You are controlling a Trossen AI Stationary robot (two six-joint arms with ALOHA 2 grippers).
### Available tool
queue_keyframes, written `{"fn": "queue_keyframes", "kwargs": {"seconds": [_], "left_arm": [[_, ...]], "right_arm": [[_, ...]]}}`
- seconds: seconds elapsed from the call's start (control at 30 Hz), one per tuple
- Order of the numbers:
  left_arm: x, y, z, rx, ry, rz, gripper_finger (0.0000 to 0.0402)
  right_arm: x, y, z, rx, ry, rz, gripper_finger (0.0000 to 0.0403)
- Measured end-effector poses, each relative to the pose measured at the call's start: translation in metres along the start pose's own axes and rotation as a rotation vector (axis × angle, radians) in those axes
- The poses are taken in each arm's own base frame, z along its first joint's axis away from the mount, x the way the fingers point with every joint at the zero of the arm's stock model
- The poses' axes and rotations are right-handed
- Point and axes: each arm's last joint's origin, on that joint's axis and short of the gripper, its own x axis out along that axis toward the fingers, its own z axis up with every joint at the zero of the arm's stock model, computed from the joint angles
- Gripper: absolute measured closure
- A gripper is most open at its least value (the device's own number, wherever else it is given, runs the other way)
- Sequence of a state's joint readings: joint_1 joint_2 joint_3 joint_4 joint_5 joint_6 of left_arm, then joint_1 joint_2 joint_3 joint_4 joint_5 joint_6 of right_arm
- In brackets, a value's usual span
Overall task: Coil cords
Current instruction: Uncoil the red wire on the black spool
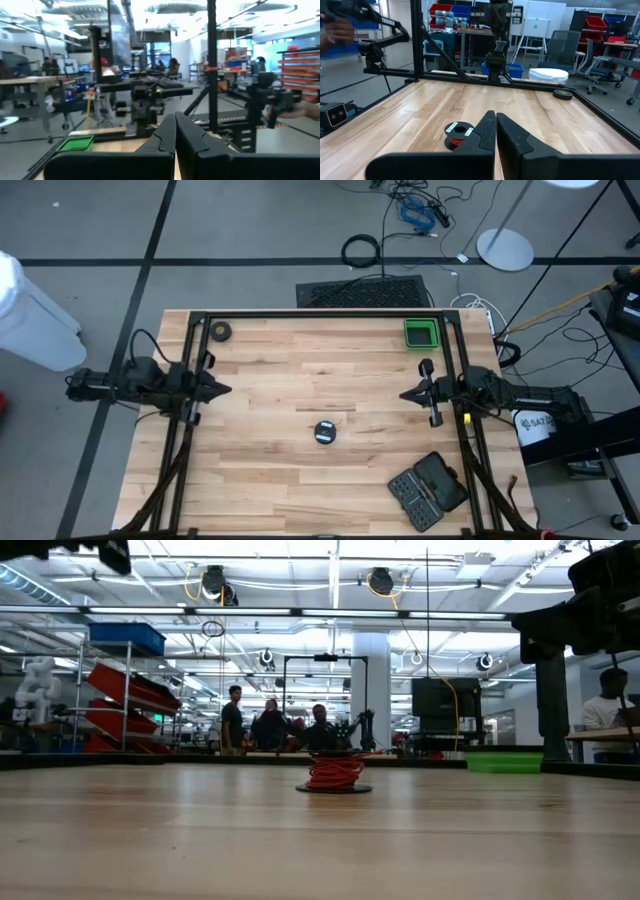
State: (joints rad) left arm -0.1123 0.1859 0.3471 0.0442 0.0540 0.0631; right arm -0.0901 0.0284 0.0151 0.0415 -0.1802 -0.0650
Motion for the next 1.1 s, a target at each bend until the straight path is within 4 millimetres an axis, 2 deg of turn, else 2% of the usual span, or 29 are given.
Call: {"fn": "queue_keyframes", "kwargs": {"seconds": [0.17,0.33,0.57,0.8,0.97,1.1], "left_arm": [[0.024,-0.004,0.018,-0.013,0.062,-0.058,0.0399],[0.06,-0.014,0.023,0.011,0.12,-0.076,0.0399],[0.112,-0.039,0.03,0.117,0.193,-0.088,0.0399],[0.153,-0.067,0.036,0.181,0.234,-0.162,0.0399],[0.174,-0.078,0.03,0.215,0.275,-0.169,0.0399],[0.186,-0.088,0.013,0.002,0.313,-0.256,0.0399]], "right_arm": [[0.0,0.0,0.0,0.0,0.0,0.0,0.0403],[0.0,0.0,0.0,0.0,0.0,0.0,0.0403],[0.0,0.0,0.0,0.0,0.0,0.0,0.0403],[0.0,0.0,0.0,0.0,0.0,0.0,0.0403],[0.0,0.0,0.001,0.049,-0.016,0.003,0.0403],[0.0,0.0,0.009,0.07,-0.095,0.003,0.0403]]}}
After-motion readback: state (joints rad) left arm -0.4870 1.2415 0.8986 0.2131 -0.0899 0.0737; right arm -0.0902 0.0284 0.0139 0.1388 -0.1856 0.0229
